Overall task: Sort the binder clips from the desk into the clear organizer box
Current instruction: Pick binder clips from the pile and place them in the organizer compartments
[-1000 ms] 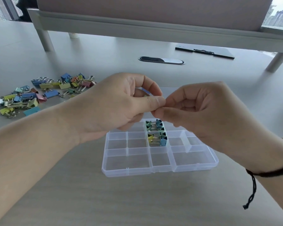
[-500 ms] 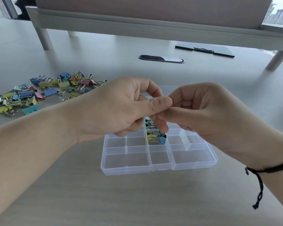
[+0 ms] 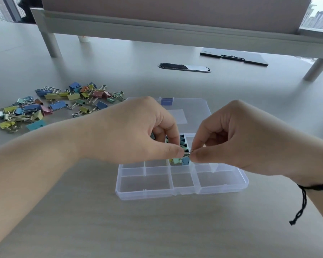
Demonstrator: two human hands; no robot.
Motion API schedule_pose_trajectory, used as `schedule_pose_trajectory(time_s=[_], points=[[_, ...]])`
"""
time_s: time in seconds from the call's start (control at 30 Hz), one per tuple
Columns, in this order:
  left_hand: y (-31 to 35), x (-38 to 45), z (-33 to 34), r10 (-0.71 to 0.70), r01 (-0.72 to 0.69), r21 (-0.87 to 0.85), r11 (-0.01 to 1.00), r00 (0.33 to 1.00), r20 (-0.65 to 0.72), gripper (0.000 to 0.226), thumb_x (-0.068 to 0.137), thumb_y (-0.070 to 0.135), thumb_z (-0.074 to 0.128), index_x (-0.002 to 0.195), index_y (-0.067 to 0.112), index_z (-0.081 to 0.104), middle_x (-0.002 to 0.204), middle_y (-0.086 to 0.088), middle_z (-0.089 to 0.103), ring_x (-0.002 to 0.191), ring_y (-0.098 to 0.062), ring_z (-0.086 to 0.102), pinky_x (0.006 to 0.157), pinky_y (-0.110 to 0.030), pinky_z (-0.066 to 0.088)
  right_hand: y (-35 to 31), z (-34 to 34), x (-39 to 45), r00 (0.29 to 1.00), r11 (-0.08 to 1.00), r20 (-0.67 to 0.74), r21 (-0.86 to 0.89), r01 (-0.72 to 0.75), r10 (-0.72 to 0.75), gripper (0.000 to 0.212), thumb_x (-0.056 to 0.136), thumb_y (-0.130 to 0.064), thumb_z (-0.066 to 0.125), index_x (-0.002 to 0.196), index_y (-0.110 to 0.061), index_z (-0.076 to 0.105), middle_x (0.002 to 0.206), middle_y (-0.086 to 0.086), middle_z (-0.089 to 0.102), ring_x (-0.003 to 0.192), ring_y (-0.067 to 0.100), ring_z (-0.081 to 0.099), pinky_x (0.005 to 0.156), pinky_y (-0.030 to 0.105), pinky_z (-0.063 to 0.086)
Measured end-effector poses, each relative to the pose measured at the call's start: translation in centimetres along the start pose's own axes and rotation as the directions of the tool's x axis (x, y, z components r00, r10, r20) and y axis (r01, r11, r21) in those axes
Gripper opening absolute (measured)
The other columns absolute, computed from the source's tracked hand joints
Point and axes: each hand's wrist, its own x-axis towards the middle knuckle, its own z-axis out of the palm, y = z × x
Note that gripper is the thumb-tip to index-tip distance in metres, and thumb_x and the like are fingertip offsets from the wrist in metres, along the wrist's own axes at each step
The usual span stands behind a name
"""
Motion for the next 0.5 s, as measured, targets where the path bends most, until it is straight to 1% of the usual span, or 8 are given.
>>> schedule_pose_trajectory(time_s=[0.1, 0.23, 0.37, 0.43, 0.5], points=[[-0.03, -0.03, 0.27, 0.012, -0.012, 0.019, 1.0, 1.0, 0.004, 0.015, 0.079, 0.043, 0.072, 0.073, 0.029, 0.069, 0.054, 0.01, 0.063, 0.042, -0.002, 0.047, 0.051, -0.008, 0.04, 0.06, 0.17, 0.02, 1.0, 0.999, 0.002, -0.042, 0.011, -0.011, 0.008, 0.073, -0.031, 0.079, 0.067, -0.03, 0.074, 0.043, -0.007, 0.048, 0.037, 0.007, 0.038, 0.04, 0.016, 0.031], [-0.05, -0.1, 0.45, 0.059, -0.06, 0.075, 0.995, 0.998, 0.012, 0.016, 0.08, 0.04, 0.073, 0.071, 0.028, 0.068, 0.054, 0.008, 0.064, 0.043, -0.003, 0.049, 0.051, -0.008, 0.04, -0.02, 0.14, -0.22, 0.999, 0.993, 0.001, -0.109, 0.041, -0.041, 0.007, 0.075, -0.033, 0.077, 0.069, -0.033, 0.075, 0.048, -0.004, 0.054, 0.038, 0.005, 0.038, 0.041, 0.014, 0.032], [-0.16, -0.16, 0.6, 0.101, -0.097, 0.126, 0.987, 0.995, -0.02, 0.014, 0.079, 0.037, 0.072, 0.073, 0.024, 0.071, 0.053, 0.008, 0.063, 0.045, -0.003, 0.051, 0.053, -0.007, 0.039, 0.05, 0.31, -0.48, 0.997, 0.981, -0.028, -0.18, 0.066, -0.072, 0.007, 0.077, -0.036, 0.073, 0.07, -0.034, 0.074, 0.053, -0.003, 0.055, 0.041, 0.006, 0.04, 0.043, 0.014, 0.035], [-0.23, -0.17, 0.62, 0.111, -0.103, 0.148, 0.984, 0.993, -0.045, 0.014, 0.078, 0.036, 0.072, 0.072, 0.024, 0.071, 0.051, 0.01, 0.062, 0.045, -0.002, 0.052, 0.053, -0.007, 0.039, 0.19, 0.48, -0.56, 0.994, 0.969, -0.051, -0.235, 0.077, -0.092, 0.009, 0.078, -0.039, 0.07, 0.072, -0.034, 0.073, 0.06, -0.002, 0.058, 0.044, 0.007, 0.042, 0.046, 0.016, 0.038], [-0.31, -0.18, 0.63, 0.111, -0.099, 0.164, 0.982, 0.992, -0.065, 0.013, 0.076, 0.035, 0.073, 0.071, 0.023, 0.071, 0.051, 0.012, 0.061, 0.046, -0.002, 0.052, 0.053, -0.008, 0.04, 0.27, 0.64, -0.56, 0.99, 0.953, -0.065, -0.287, 0.1, -0.123, 0.01, 0.079, -0.041, 0.066, 0.073, -0.034, 0.072, 0.061, -0.003, 0.06, 0.05, 0.009, 0.048, 0.051, 0.021, 0.043]])
